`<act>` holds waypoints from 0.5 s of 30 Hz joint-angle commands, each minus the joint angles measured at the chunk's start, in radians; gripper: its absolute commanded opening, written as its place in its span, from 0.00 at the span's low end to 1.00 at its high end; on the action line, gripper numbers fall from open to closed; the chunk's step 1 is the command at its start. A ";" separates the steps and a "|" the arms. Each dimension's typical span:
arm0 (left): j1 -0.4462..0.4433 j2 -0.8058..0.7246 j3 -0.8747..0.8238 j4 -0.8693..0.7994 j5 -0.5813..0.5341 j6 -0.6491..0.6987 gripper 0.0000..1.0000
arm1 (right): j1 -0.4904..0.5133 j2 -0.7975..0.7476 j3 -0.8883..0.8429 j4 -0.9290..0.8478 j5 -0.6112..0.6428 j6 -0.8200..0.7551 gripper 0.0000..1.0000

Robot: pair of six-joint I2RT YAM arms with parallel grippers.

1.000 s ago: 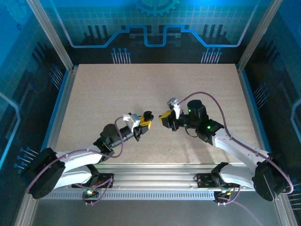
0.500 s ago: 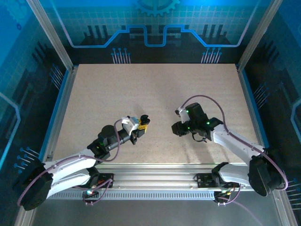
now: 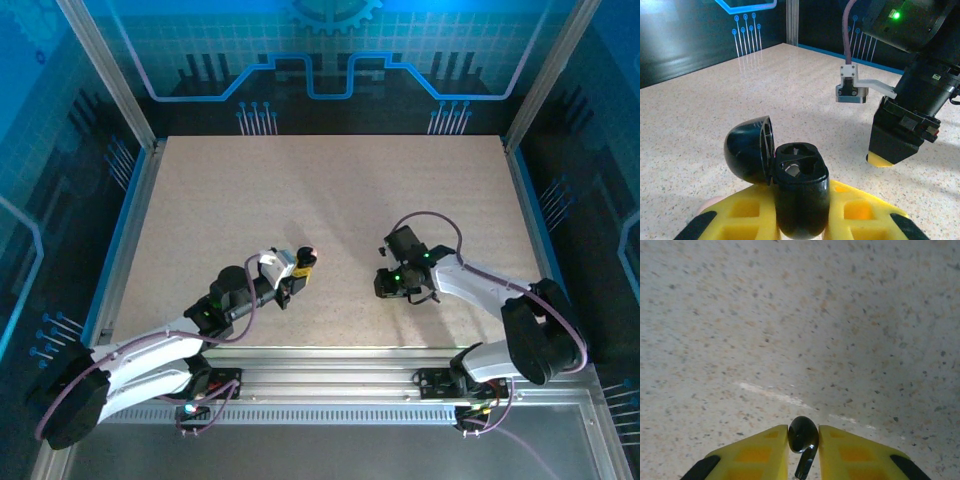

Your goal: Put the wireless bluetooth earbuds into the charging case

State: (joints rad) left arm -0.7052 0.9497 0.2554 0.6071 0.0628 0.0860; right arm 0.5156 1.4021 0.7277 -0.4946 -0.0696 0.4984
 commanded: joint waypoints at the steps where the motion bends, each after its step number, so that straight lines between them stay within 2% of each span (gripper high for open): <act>1: -0.006 -0.014 0.002 -0.026 -0.021 0.024 0.17 | -0.006 0.043 0.034 -0.067 0.028 0.043 0.22; 15: -0.002 -0.008 0.045 -0.101 -0.032 0.045 0.18 | 0.009 0.153 0.113 -0.170 0.072 0.069 0.28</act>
State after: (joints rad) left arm -0.7052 0.9497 0.2573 0.5240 0.0441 0.0971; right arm 0.5167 1.5314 0.8124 -0.6106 -0.0055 0.5533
